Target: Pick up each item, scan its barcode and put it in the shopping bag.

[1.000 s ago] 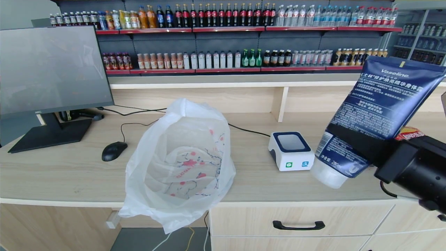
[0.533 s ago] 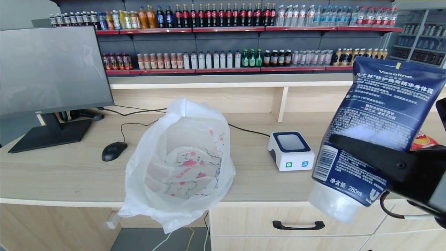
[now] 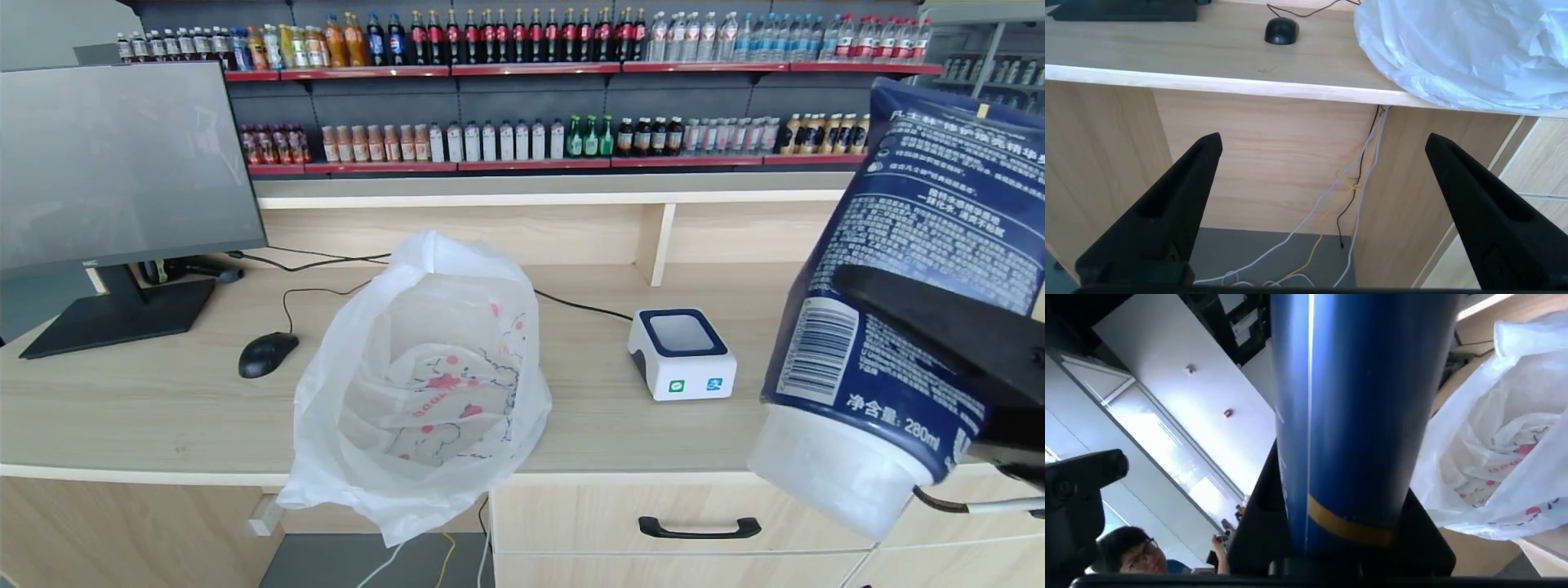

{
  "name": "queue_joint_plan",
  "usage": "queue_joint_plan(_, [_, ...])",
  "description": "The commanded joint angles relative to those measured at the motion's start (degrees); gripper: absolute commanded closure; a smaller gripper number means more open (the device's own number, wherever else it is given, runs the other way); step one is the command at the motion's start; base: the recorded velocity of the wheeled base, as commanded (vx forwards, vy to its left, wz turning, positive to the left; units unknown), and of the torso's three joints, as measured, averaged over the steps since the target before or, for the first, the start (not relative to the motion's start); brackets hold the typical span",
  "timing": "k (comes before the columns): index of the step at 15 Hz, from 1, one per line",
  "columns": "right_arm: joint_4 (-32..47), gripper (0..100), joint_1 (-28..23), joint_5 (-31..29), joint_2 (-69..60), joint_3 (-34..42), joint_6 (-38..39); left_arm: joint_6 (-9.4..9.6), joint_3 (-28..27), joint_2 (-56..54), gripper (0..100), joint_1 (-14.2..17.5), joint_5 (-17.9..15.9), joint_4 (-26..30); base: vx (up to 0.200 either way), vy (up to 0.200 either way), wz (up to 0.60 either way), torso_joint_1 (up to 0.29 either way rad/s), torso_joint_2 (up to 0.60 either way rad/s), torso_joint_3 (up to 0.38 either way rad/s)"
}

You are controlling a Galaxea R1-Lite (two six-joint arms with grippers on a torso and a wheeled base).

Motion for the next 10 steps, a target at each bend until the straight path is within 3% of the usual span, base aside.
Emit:
queue_joint_plan(1, [-5.4, 100, 0.3, 0.0, 3.7, 0.6, 2.9, 0.0, 0.0, 0.0, 0, 0.0, 0.0, 0.0, 0.0, 0.0, 0.0, 0.0, 0.0, 0.0])
queue_joint_plan(10, [-15.8, 100, 3.9, 0.0, 8.3, 2.4, 7.5, 0.0, 0.0, 0.0, 0, 0.0, 0.0, 0.0, 0.0, 0.0, 0.0, 0.0, 0.0, 0.0])
